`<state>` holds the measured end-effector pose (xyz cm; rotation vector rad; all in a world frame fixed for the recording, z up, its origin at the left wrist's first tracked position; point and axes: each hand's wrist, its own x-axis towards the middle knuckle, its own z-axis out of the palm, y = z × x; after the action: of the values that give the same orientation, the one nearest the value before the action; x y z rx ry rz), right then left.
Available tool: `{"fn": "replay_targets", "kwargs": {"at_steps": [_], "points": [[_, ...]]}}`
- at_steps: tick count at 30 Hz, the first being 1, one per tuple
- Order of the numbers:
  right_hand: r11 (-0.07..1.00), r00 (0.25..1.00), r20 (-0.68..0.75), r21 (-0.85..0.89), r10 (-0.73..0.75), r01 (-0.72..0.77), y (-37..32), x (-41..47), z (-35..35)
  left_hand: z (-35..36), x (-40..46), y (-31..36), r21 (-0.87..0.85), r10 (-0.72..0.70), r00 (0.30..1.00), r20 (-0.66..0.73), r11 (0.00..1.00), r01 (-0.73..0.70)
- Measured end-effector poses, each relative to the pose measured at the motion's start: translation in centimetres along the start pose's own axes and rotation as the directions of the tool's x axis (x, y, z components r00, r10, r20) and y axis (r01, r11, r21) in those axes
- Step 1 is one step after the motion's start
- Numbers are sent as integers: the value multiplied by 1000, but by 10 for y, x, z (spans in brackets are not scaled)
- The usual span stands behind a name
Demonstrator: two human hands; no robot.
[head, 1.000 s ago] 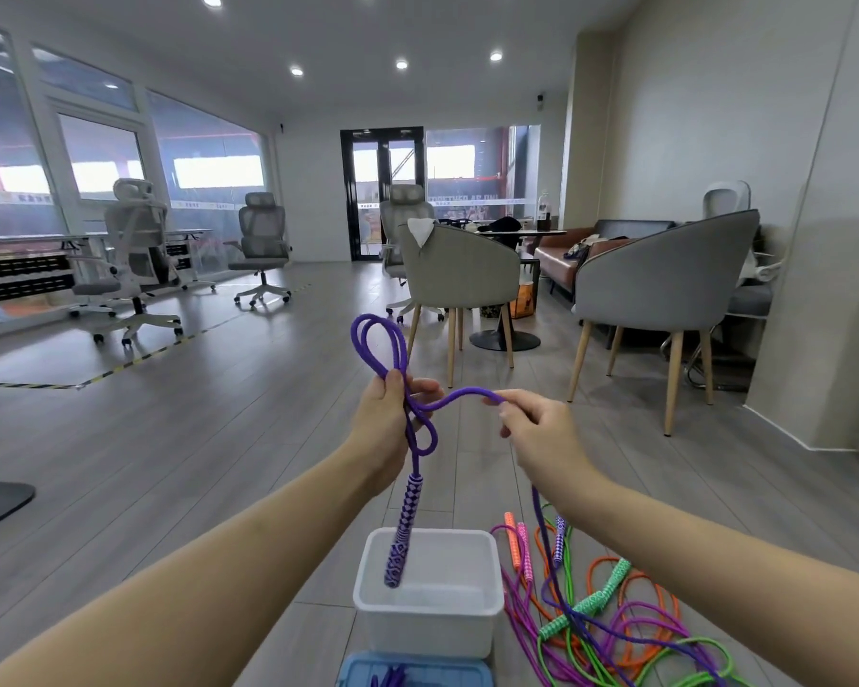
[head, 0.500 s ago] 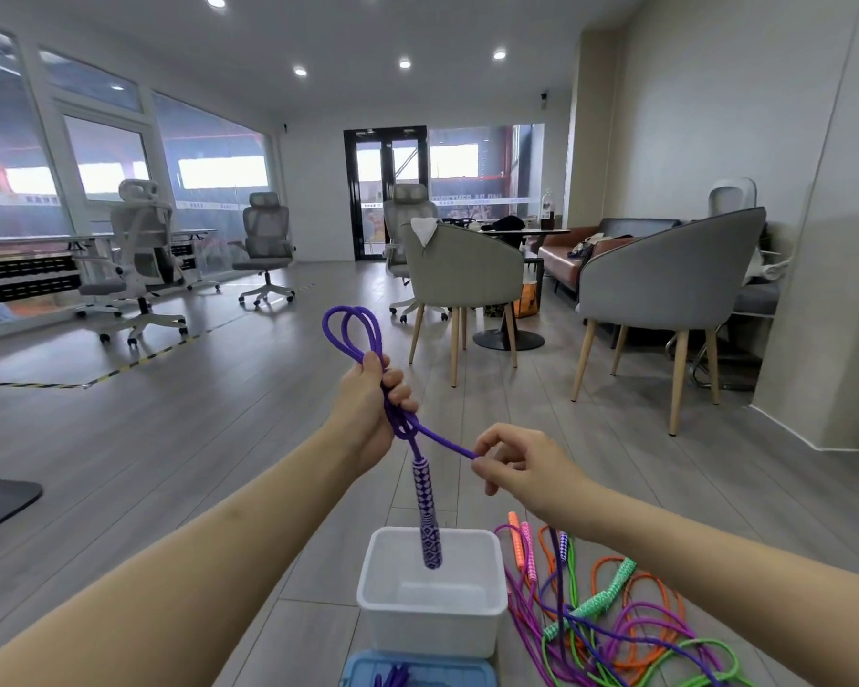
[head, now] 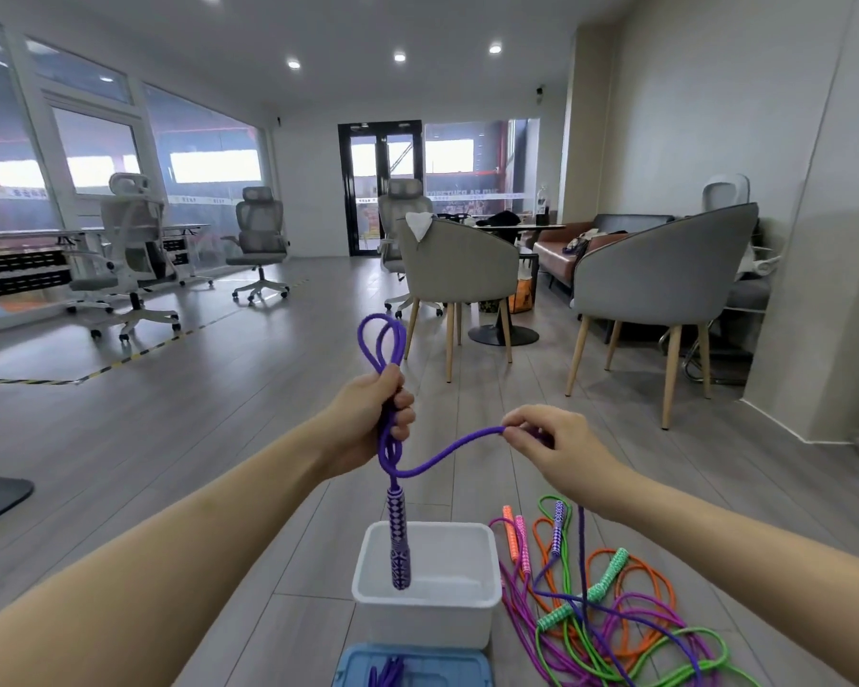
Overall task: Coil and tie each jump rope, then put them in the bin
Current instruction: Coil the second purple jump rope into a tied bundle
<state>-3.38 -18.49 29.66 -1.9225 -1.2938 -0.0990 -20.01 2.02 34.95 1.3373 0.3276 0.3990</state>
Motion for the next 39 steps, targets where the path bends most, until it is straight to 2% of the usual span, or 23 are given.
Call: {"fn": "replay_targets", "kwargs": {"at_steps": [6, 11, 15, 19, 22, 25, 27, 29, 31, 33, 34, 36, 39], "points": [[974, 982, -72, -161, -174, 161, -18, 7, 2, 21, -12, -17, 258, -110, 982, 156, 964, 67], [945, 957, -108, -225, -268, 239, -26, 9, 8, 27, -14, -28, 307, -176, 955, 238, 947, 98], [917, 939, -124, -285, -322, 277, -26, 9, 12, 31, -14, -38, 289, -161, 954, 252, 954, 84], [929, 945, -114, -253, -305, 270, -22, 10, 16, 37, -11, -43, 261, -182, 954, 238, 958, 118], [950, 963, -90, -215, -252, 229, -14, 8, 13, 37, -9, -39, 334, -305, 921, 242, 918, 215], [970, 984, -103, -214, -143, 118, -2, 7, 2, 31, -8, -34, 419, -363, 893, 265, 877, 232], [969, 990, -126, -244, -61, 29, 10, 7, -2, 26, -8, -31, 411, -333, 899, 283, 889, 200], [968, 982, -180, -230, 56, -98, 23, 6, -6, 20, -8, -26, 321, -237, 929, 284, 936, 140], [960, 924, -279, -23, 260, -278, 34, 7, -14, 17, -7, -19, 198, -116, 962, 247, 978, 67], [911, 854, -320, 194, 410, -365, 41, 6, -28, 13, -6, -13, 59, 5, 989, 149, 998, -14], [899, 847, -311, 227, 431, -374, 43, 5, -34, 11, -5, -10, -3, 55, 995, 80, 998, -55], [900, 882, -231, 262, 410, -349, 36, 3, -38, 5, -1, -7, -89, 120, 992, -42, 988, -123], [892, 938, -82, 346, 336, -289, 12, 4, -29, -1, 4, -7, -129, 140, 982, -128, 979, -157]]}}
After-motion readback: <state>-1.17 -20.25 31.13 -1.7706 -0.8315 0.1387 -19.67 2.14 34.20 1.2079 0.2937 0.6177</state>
